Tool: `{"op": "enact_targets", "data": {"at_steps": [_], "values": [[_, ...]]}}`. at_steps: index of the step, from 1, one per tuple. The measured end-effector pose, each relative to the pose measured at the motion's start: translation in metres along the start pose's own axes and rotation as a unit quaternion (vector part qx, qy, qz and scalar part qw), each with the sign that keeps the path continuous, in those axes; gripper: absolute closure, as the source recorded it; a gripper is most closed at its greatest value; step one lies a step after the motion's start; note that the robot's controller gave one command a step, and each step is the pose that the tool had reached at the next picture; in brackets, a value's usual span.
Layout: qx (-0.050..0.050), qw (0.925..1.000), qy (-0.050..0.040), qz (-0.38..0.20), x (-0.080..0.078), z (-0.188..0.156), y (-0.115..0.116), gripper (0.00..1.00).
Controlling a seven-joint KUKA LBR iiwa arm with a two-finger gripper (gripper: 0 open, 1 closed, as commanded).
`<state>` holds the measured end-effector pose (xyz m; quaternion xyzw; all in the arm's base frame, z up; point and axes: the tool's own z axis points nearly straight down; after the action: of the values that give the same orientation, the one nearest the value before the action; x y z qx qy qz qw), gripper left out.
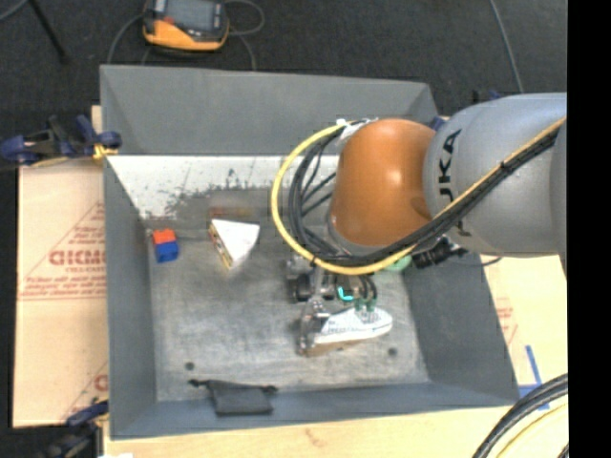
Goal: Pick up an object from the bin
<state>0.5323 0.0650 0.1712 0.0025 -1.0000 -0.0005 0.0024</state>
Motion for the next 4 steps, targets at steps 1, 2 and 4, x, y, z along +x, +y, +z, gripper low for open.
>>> {"op": "enact_targets", "data": {"at_steps": [1,2,4], "values": [[0.0,1.0,-0.004,0.001,-0.002,-0.004,0.0,0.0],[0.0,0.9981,-0.0076,-0.061,0.004,0.026,-0.025,0.0],[0.001,0.9978,-0.002,-0.066,0.029,0.061,-0.091,0.0]]}}
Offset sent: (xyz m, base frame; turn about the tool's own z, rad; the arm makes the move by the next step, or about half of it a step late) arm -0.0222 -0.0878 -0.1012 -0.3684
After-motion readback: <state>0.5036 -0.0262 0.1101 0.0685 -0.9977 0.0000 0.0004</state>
